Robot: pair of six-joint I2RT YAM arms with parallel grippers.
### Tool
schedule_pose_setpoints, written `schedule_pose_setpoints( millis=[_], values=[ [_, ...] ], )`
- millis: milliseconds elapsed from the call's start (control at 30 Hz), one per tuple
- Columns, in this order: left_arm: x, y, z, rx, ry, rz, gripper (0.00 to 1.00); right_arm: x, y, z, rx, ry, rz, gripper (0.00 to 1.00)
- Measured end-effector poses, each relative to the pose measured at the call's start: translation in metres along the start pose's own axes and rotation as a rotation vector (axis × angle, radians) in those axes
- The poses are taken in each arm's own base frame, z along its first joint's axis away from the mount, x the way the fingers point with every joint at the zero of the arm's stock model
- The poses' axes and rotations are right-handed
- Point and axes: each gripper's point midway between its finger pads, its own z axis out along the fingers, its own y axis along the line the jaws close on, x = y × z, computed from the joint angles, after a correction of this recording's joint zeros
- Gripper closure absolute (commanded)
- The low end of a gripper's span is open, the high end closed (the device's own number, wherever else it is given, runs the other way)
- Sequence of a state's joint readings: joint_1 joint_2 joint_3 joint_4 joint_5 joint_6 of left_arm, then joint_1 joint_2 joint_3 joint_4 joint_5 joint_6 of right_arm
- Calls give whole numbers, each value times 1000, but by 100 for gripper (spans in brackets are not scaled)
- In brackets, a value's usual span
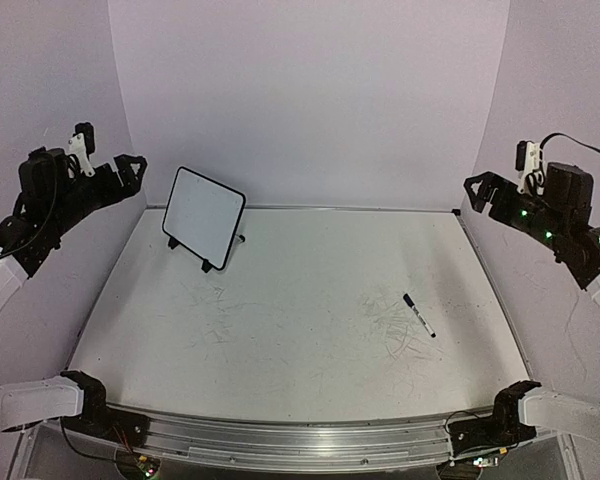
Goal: Write a sentence on the whiteboard
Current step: Move the whiteboard stand to the corner of the board.
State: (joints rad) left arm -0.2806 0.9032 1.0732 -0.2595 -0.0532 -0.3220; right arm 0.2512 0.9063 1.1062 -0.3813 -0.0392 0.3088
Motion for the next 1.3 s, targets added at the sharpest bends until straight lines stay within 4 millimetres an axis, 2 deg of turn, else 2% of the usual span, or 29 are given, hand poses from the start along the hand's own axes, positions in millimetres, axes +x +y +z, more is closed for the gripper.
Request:
schedule_pose_setpoints(
  millis=[100, 300, 400, 533, 667, 800, 900, 1033, 1167, 1300],
  values=[
    [28, 6, 13, -10, 81, -12, 1, 1, -1, -2, -2, -6, 0, 2],
    [105, 31, 36, -83, 292, -28, 1, 19, 0, 3, -29, 32, -16, 2],
    [140, 44, 42, -124, 389, -37, 1, 31, 2, 7, -49, 68, -22, 2],
    [174, 58, 44, -169, 475, -51, 1, 46, 3, 13, -73, 111, -24, 2],
    [209, 85, 49, -229, 579, -105, 17, 56, 4, 15, -89, 139, -23, 2],
    [249, 108, 66, -250, 688, -159, 33, 64, 4, 16, -100, 156, -22, 2],
    [285, 106, 84, -184, 769, -182, 44, 68, 6, 17, -113, 167, -21, 2],
    [322, 95, 105, -67, 821, -227, 46, 70, 8, 16, -129, 168, -19, 2],
    [342, 93, 124, -22, 825, -204, 48, 69, 9, 12, -141, 160, -19, 2],
    [351, 91, 146, 8, 813, -144, 50, 65, 11, 8, -149, 141, -21, 2]
  ],
)
